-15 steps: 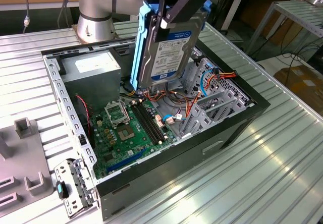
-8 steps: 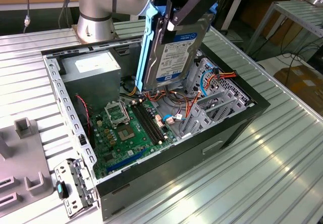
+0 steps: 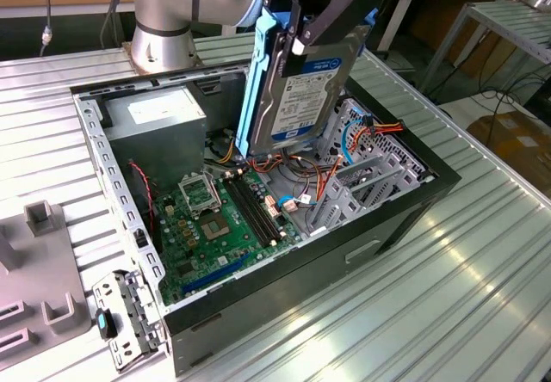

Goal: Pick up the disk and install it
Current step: 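Insert the disk into the insertion slot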

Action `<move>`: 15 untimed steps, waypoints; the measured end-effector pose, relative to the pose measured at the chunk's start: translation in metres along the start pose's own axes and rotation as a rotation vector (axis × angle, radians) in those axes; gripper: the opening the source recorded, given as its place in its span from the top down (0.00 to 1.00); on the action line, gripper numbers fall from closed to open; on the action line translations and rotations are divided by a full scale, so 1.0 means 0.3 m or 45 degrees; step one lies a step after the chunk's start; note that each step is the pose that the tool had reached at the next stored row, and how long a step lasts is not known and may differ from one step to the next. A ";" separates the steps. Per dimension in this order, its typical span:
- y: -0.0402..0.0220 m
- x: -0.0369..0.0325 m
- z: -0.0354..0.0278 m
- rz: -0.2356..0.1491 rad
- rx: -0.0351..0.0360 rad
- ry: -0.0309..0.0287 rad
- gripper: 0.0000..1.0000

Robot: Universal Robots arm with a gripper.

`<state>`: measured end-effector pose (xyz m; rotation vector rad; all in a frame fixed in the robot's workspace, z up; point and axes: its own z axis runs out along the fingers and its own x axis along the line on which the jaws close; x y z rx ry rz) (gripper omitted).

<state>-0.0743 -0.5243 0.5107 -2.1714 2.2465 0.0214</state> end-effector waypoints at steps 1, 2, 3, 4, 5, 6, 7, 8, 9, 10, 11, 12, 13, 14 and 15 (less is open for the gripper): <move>0.000 0.000 0.000 0.000 0.0001 0.0000 0.63; -0.001 0.000 0.000 0.000 0.0001 -0.0001 0.63; -0.001 0.001 0.000 0.000 0.0001 0.0000 0.63; -0.001 0.001 0.000 0.000 0.0000 0.0000 0.63; -0.001 0.001 0.000 0.000 0.0000 0.0000 0.63; -0.001 0.002 0.000 0.000 0.0000 0.0000 0.63; -0.001 0.003 0.000 0.000 0.0000 0.0000 0.63; -0.001 0.010 0.000 0.000 0.0000 0.0006 0.63; -0.002 0.020 0.000 0.000 0.0001 0.0007 0.63; -0.006 0.027 0.001 0.000 0.0001 0.0007 0.63; -0.037 0.027 0.002 0.000 0.0000 0.0008 0.63; -0.075 0.047 0.005 0.000 0.0002 0.0003 0.63; -0.078 0.055 0.006 0.000 0.0001 0.0006 0.63; -0.082 0.062 0.006 0.000 0.0000 0.0008 0.63; -0.087 0.069 0.007 0.000 0.0000 0.0007 0.63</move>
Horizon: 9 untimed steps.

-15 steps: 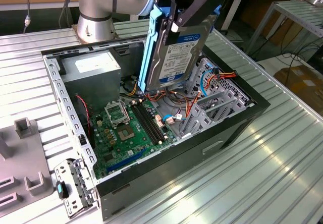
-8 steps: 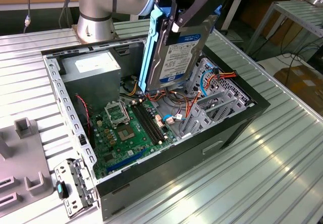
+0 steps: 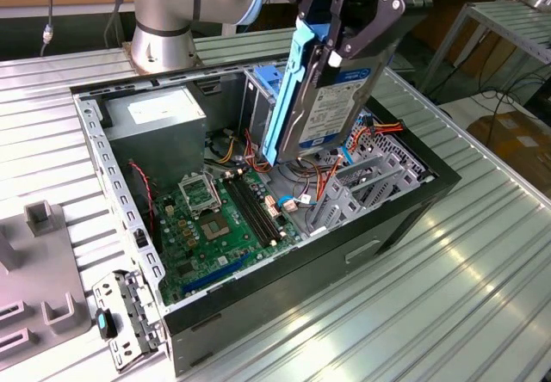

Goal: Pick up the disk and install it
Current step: 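Insert the disk into the insertion slot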

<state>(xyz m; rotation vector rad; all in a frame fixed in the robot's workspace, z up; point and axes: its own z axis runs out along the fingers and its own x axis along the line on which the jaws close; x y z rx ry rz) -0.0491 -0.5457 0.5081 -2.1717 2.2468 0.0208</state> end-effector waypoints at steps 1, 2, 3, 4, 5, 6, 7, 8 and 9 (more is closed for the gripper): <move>-0.004 0.003 0.001 0.000 0.0000 0.0000 0.63; -0.013 0.004 0.002 0.000 0.0000 0.0000 0.63; -0.021 0.004 0.003 0.000 0.0000 0.0000 0.63; -0.028 0.005 0.003 0.000 0.0000 0.0000 0.63; -0.040 0.005 0.005 0.000 0.0000 -0.0001 0.63; -0.048 0.005 0.005 0.000 -0.0001 0.0003 0.63; -0.057 0.007 0.006 0.000 -0.0001 0.0003 0.63; -0.067 0.009 0.007 0.000 0.0000 0.0000 0.63; -0.081 0.011 0.009 0.000 0.0000 0.0000 0.63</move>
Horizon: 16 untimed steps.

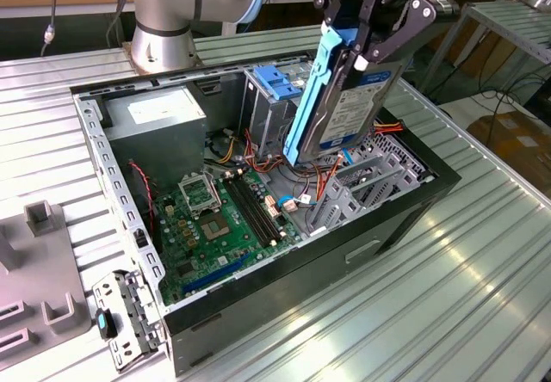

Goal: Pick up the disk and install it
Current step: 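Insert the disk into the insertion slot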

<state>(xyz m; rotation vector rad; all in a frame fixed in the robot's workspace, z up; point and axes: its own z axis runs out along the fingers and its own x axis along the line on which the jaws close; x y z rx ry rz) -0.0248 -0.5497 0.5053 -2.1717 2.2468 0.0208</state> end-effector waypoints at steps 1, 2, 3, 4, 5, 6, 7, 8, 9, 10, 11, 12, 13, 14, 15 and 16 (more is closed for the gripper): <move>-0.013 0.003 0.002 0.000 0.0000 0.0000 0.63; -0.021 0.004 0.003 0.000 0.0000 0.0001 0.63; -0.028 0.006 0.004 0.000 0.0000 0.0001 0.63; -0.043 0.008 0.007 0.000 0.0000 -0.0001 0.63; -0.054 0.010 0.008 0.000 0.0000 0.0002 0.63; -0.063 0.011 0.010 0.000 0.0000 0.0000 0.63; -0.069 0.012 0.011 0.000 0.0000 0.0000 0.63; -0.076 0.013 0.012 0.000 0.0000 -0.0001 0.63; -0.084 0.014 0.014 0.000 0.0000 0.0000 0.63; -0.092 0.015 0.015 0.000 0.0001 0.0000 0.63; -0.099 0.016 0.016 0.000 0.0000 0.0000 0.63; -0.108 0.017 0.018 0.000 0.0000 0.0002 0.63; -0.115 0.018 0.019 0.000 0.0000 0.0003 0.63; -0.124 0.019 0.021 0.000 0.0000 0.0000 0.63; -0.130 0.019 0.022 0.000 0.0000 0.0001 0.63; -0.141 0.020 0.024 0.000 0.0000 0.0002 0.63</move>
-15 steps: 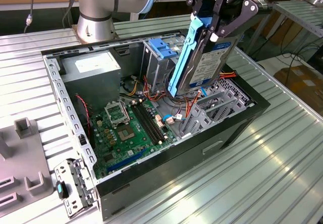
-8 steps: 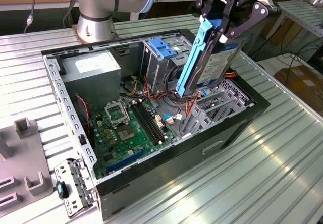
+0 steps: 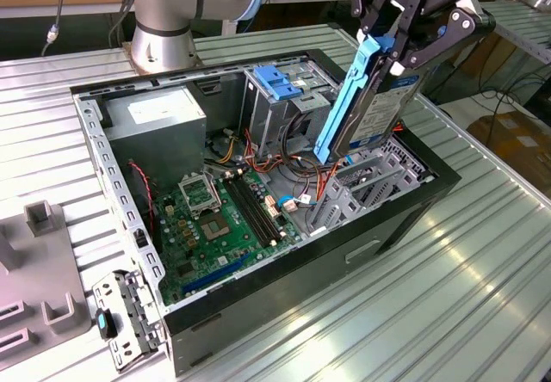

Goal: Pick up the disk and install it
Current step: 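Insert the disk into the insertion slot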

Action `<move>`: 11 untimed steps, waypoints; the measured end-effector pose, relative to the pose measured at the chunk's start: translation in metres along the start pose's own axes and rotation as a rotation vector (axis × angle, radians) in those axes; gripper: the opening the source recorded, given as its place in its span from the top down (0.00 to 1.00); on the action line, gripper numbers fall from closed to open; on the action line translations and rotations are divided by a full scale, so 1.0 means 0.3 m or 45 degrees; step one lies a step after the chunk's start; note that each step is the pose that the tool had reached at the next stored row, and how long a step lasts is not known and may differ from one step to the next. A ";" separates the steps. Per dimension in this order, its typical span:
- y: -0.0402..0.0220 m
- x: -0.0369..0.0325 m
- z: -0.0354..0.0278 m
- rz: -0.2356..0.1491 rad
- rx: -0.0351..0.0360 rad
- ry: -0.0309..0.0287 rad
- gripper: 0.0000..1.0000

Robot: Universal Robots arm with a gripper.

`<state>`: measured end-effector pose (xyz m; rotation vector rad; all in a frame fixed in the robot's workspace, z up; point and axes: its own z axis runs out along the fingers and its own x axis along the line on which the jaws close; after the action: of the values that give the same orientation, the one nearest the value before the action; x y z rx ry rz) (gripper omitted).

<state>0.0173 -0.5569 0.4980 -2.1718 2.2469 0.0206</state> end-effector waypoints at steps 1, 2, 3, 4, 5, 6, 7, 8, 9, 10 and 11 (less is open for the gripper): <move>-0.005 0.000 0.001 0.000 0.0000 -0.0001 0.63; -0.012 0.001 0.003 0.000 0.0001 -0.0003 0.63; -0.018 0.002 0.004 0.000 0.0000 -0.0002 0.63; -0.023 0.003 0.005 0.000 0.0000 -0.0001 0.63; -0.028 0.003 0.006 0.000 0.0001 -0.0004 0.63; -0.031 0.004 0.007 0.000 0.0001 -0.0004 0.63; -0.033 0.004 0.007 0.000 0.0001 -0.0002 0.63; -0.033 0.004 0.007 0.000 0.0000 -0.0001 0.63; -0.034 0.004 0.007 0.000 0.0001 0.0000 0.63; -0.034 0.004 0.007 0.000 0.0000 -0.0001 0.63; -0.034 0.004 0.007 0.000 0.0000 -0.0001 0.63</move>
<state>0.0276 -0.5584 0.4959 -2.1718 2.2469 0.0206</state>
